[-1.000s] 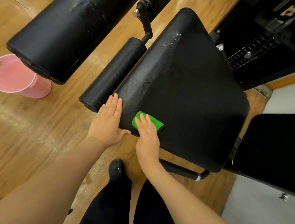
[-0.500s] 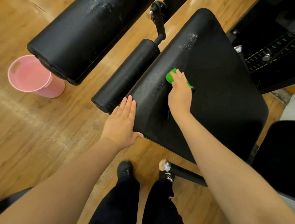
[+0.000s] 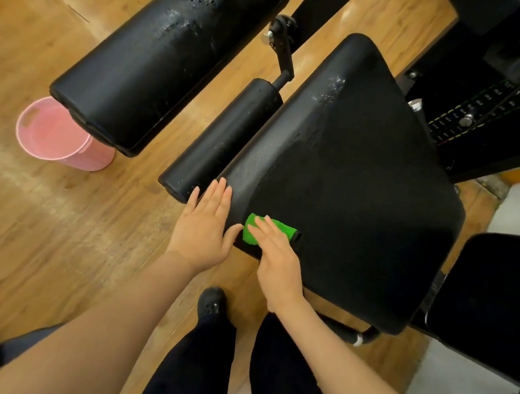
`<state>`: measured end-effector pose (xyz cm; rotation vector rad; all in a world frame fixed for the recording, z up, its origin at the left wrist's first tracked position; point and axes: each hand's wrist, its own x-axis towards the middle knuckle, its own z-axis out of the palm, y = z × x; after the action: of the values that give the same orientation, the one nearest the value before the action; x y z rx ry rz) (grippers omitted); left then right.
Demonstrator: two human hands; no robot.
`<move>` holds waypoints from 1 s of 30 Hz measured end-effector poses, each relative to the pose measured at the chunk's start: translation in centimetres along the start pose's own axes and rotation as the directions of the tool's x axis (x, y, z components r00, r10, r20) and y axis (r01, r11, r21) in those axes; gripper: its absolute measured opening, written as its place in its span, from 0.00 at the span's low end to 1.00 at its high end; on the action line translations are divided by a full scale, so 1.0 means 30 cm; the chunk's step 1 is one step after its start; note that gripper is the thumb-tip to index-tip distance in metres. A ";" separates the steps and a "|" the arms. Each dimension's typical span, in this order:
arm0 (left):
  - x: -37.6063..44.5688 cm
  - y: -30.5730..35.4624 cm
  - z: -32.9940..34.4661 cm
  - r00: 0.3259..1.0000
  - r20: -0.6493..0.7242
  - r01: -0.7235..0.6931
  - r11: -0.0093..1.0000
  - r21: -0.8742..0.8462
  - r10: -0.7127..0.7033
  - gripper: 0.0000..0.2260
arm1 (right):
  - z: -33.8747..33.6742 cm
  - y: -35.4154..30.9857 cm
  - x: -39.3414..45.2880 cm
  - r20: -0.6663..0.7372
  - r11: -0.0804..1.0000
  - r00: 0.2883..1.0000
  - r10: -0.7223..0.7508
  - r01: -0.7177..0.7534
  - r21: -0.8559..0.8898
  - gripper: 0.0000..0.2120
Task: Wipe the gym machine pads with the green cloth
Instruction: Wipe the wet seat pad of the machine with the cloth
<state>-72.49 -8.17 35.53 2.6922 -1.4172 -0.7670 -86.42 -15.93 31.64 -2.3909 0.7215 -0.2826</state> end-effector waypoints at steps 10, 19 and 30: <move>0.320 0.183 -0.050 0.962 -0.179 0.198 0.978 -0.071 -0.208 0.31 | -0.303 0.254 0.695 -0.174 0.974 0.960 0.219 -0.225 -0.015 0.22; 0.371 0.198 -0.016 0.953 -0.188 0.221 0.970 -0.101 -0.237 0.32 | -0.164 0.278 0.516 -0.035 0.990 0.996 -0.088 0.083 -0.113 0.23; 0.380 0.196 -0.026 0.954 -0.159 0.239 0.966 -0.102 -0.253 0.31 | -0.433 0.459 0.959 -0.093 0.993 0.995 -0.022 0.012 -0.117 0.20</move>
<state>-71.31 -20.66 32.79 2.8240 -1.0056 -0.5701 -73.20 -47.61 34.06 -2.5086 0.7799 -0.3715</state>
